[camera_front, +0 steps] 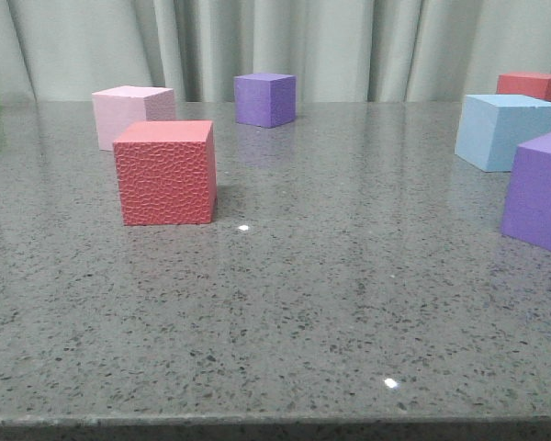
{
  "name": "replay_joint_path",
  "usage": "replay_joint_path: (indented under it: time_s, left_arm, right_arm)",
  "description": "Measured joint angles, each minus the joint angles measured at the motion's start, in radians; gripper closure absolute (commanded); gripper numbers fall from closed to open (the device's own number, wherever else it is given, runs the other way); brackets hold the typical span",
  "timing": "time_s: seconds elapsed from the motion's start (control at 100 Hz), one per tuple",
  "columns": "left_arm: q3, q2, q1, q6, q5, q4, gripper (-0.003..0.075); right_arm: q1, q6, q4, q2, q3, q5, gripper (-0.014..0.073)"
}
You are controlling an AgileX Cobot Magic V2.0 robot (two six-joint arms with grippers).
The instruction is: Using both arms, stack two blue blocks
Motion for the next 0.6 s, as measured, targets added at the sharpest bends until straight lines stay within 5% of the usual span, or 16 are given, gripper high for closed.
replay_joint_path:
  time_s: [0.14,0.28,0.6]
  left_arm:
    - [-0.005,0.003,0.000,0.002,-0.006,0.000,0.0163]
    - [-0.007,0.003,0.000,0.002,-0.007,0.000,0.0108]
    - [-0.007,0.003,0.000,0.004,-0.008,-0.005,0.0109]
  right_arm:
    - [0.000,0.000,0.000,0.007,0.000,0.002,0.0207]
    - [0.000,-0.002,0.000,0.007,0.000,0.002,0.0004]
    - [0.000,-0.004,0.002,0.010,0.000,0.002,-0.0030]
